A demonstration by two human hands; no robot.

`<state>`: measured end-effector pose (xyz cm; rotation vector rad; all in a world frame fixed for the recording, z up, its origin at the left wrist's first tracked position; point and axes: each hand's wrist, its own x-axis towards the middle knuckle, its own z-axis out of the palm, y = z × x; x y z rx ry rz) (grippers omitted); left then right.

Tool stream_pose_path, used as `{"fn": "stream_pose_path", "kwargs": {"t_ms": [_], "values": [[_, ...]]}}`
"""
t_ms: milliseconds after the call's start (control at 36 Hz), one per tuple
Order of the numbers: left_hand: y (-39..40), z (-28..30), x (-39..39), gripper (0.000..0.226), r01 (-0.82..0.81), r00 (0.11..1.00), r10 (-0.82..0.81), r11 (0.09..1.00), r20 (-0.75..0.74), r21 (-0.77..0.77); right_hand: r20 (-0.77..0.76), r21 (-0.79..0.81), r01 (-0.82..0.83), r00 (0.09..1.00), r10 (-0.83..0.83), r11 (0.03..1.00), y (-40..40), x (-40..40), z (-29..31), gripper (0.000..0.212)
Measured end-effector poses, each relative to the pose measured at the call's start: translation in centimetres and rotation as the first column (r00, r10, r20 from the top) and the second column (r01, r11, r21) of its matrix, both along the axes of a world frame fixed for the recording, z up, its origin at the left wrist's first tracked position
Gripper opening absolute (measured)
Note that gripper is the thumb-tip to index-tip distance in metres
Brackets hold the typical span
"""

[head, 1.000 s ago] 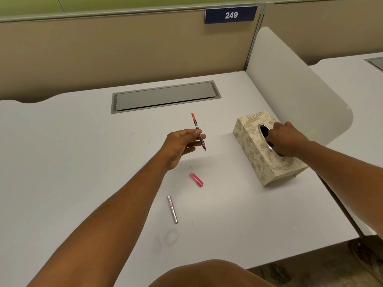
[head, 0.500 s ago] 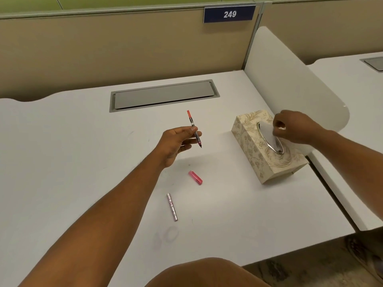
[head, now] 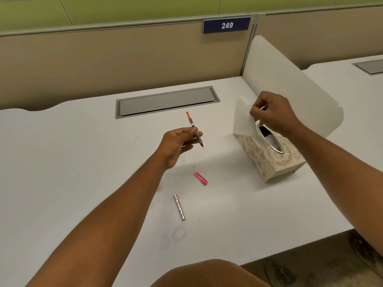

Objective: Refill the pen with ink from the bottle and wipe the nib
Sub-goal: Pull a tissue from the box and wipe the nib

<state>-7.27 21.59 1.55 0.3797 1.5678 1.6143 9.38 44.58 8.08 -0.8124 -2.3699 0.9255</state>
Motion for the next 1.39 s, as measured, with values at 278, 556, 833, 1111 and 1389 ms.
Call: {"fn": "stream_pose_path", "kwargs": {"t_ms": [278, 556, 833, 1111, 1389], "values": [[-4.1, 1.2, -0.9, 0.021, -0.144, 0.986, 0.137, 0.986, 0.091, 0.082, -0.097, -0.296, -0.147, 0.988, 0.123, 0.944, -8.3, -3.9, -0.8, 0.023], [-9.7, 1.7, -1.9, 0.024, -0.307, 0.943, 0.287, 0.946, 0.169, 0.102, -0.359, -0.763, -0.210, 0.924, -0.130, 0.611, -13.7, -7.1, 0.8, 0.016], [-13.4, 3.0, -2.7, 0.022, -0.388, 0.909, 0.345, 0.905, 0.233, 0.175, -0.485, -0.870, -0.472, 0.763, -0.427, 0.144, -15.8, -8.1, 1.4, 0.013], [-13.9, 4.2, -2.3, 0.029, -0.360, 0.916, 0.289, 0.897, 0.277, 0.256, -0.389, -0.894, -0.445, 0.828, -0.403, -0.049, -19.0, -7.9, -2.6, 0.034], [-14.0, 4.1, -2.6, 0.020, -0.336, 0.931, 0.277, 0.905, 0.238, 0.260, -0.434, -0.888, -0.458, 0.870, -0.235, -0.053, -21.2, -7.8, -3.0, 0.030]]}}
